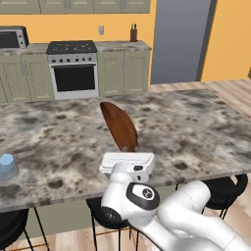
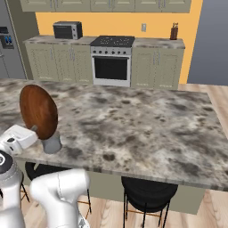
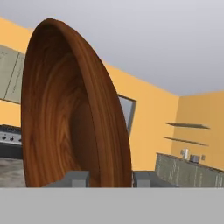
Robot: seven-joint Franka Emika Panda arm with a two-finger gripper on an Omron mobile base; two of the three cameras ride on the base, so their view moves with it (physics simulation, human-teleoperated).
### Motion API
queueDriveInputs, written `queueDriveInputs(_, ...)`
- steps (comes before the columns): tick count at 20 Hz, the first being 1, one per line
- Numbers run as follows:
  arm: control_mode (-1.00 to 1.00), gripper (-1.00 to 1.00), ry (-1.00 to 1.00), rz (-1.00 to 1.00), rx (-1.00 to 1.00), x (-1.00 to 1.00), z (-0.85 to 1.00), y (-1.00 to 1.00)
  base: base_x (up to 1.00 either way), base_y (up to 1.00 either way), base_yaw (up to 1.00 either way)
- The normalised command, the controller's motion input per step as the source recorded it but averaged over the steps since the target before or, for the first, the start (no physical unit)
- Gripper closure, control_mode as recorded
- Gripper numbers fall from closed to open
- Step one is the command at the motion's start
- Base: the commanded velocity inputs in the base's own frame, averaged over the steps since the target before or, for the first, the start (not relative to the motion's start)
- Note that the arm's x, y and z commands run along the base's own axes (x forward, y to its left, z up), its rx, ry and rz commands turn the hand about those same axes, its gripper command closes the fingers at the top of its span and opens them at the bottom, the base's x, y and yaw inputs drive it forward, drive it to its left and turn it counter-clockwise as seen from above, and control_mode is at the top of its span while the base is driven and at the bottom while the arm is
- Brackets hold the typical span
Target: There are four ice cubes in the ice bowl. Place two ice cubes in each glass of water.
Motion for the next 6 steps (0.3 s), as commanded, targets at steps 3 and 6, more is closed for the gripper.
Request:
queueDriveInputs(3, -1.00, 1.00, -0.08, 0.06, -0.09, -0.06, 0.00, 0.13, 0.00, 0.00, 0.00)
queueDriveInputs(6, -1.00, 1.00, 0.00, 0.06, -0.13, -0.01, -0.02, 0.20, 0.00, 0.00, 0.00)
